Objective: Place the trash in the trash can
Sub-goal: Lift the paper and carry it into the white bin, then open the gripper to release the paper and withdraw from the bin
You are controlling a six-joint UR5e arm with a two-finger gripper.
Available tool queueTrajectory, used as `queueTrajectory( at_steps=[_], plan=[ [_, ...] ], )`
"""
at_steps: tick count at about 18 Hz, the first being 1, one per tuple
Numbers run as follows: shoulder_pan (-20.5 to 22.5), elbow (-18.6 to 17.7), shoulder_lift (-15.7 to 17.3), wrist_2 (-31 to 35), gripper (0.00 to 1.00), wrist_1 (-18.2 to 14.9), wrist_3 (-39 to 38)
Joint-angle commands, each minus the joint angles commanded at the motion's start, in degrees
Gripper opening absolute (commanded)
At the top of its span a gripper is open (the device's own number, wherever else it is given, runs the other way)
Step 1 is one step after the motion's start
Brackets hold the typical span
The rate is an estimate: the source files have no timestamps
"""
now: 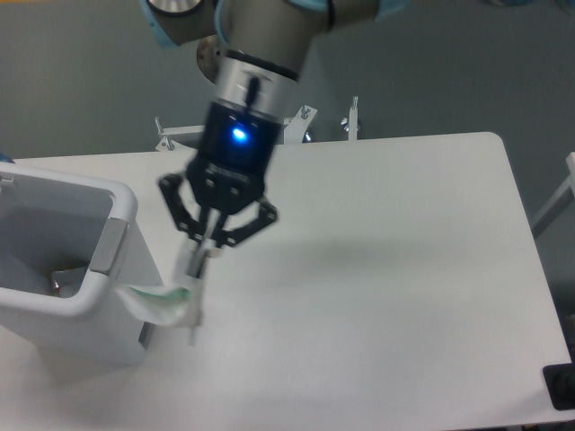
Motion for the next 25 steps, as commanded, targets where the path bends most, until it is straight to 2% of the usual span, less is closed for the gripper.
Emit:
queueTrajectory(
  at_steps=[2,4,5,6,7,8,9,10,17,22,25],
  plan=[
    [-2.64,-0.96,1.14,0.87,0.0,0.0,-0.62],
    [-4.14,-4.11,2.63,0.88,0.0,0.09,0.25],
    [-5.19,-5.26,2.82,0.88,0.03,0.17,0.69],
    [-5.9,-6.23,3.08,0.88,0.12,0.26,1.31],
    [-6.25,-7.29,3.17,0.88,0.39,0.35,2.1],
    [-6.34,-7.91,3.17,0.88,0.58,0.26,3.15],
    [-6.43,-8.35,3.17,0.88,0.83,0.35,4.03],
    [-6.43,-8.44,2.99,0.88,1.0,0.35,4.65],
    [-6.08,-7.65,1.94,1.84,1.0,0.35,7.28],
    [5.15,-6.86,0.97,3.16,1.0,0.35,12.64],
    [10.52,-6.68,-0.96,3.08,1.0,0.44,16.68]
  ],
)
